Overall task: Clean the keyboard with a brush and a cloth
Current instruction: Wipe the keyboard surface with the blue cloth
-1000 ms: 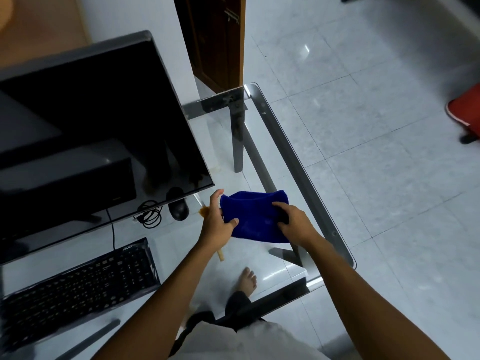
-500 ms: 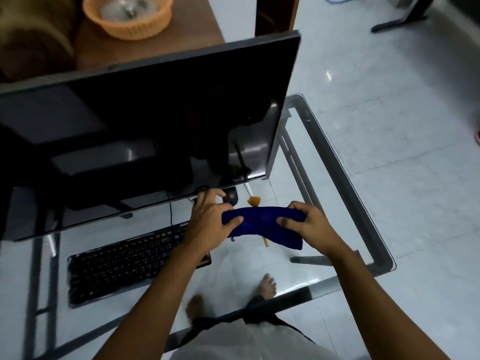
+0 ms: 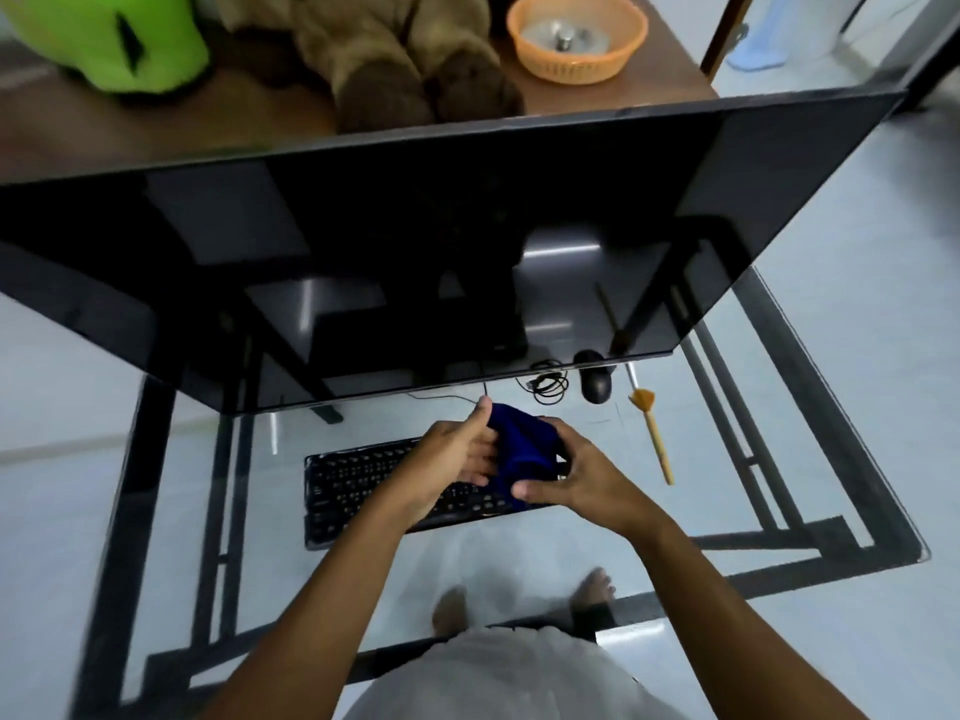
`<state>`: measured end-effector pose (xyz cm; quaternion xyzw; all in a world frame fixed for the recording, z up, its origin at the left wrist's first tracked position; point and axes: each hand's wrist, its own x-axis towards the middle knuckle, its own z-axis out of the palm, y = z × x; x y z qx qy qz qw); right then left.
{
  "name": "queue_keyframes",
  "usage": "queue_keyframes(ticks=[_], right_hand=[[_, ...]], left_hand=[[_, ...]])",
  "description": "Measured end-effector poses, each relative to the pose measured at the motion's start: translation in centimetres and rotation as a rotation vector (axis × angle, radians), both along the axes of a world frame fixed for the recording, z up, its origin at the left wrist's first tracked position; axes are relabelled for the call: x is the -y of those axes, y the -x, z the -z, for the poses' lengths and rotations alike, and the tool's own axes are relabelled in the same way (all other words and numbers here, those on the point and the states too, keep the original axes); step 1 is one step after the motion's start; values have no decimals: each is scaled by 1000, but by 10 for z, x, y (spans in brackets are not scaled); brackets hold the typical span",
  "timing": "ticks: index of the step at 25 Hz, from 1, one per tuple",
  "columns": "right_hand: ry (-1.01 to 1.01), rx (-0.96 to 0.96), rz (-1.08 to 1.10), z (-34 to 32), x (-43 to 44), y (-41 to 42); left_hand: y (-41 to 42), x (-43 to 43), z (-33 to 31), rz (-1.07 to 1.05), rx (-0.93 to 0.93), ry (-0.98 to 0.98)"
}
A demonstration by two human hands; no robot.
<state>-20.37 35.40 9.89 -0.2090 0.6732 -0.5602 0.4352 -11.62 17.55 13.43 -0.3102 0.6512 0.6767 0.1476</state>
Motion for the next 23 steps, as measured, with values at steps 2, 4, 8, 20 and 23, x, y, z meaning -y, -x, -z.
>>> queue_keyframes(ticks=[2, 4, 8, 20, 23], right_hand=[[30, 103, 73, 13, 21, -24], [57, 252, 194, 28, 42, -43], [2, 351, 411, 51, 71, -69], [-791, -825, -50, 92, 148, -40], [-822, -900, -261, 93, 189, -50]], left_hand=[[-20, 24, 0, 30, -20, 15], [-39, 52, 7, -72, -57, 118], [-82, 110, 58, -404, -32, 463], [-165, 143, 176, -386, 225, 630], [-164, 141, 175, -410, 201, 636]])
